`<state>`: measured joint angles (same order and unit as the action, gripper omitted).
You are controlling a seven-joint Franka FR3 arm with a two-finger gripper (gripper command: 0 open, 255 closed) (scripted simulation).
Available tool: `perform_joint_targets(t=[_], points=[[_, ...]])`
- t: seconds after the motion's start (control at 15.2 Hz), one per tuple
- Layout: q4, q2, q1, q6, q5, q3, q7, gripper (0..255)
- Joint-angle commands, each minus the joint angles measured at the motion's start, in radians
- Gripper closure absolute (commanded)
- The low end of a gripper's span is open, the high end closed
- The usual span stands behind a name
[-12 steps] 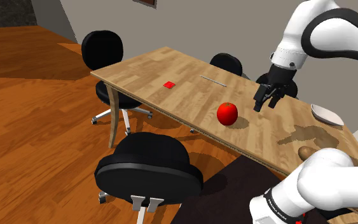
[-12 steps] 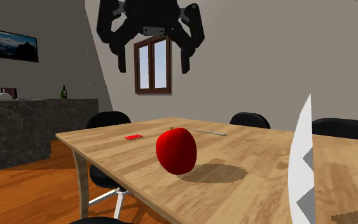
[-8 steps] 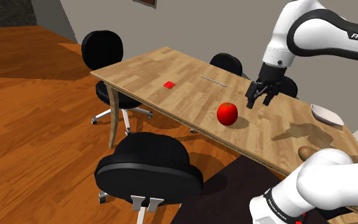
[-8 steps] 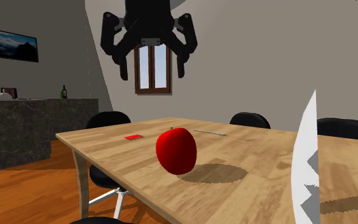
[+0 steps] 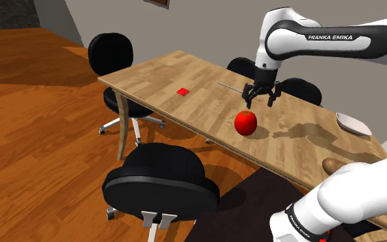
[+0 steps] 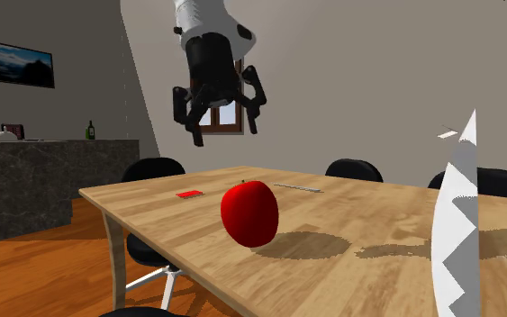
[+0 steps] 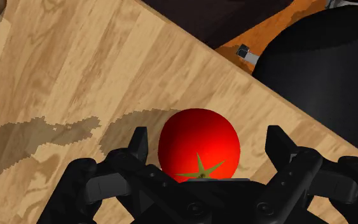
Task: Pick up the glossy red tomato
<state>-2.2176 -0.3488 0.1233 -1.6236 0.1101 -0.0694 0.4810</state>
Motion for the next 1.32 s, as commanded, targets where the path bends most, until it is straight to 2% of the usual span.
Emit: perform_joint_targets(t=[0.0,0.33,0.92,0.99,1.25], points=[[0.061,0.094,0.020,-0.010,0.028,-0.010,0.078,0],[0.231,0.303,0.058,0.009,0.099,-0.009,0.240,0],[0.158,0.328,0.058,-0.087,0.104,-0.007,0.259,0],[0.157,0.328,0.058,-0.088,0.104,-0.006,0.258,255],[0.160,0.329,0.058,-0.087,0.105,-0.006,0.258,255]])
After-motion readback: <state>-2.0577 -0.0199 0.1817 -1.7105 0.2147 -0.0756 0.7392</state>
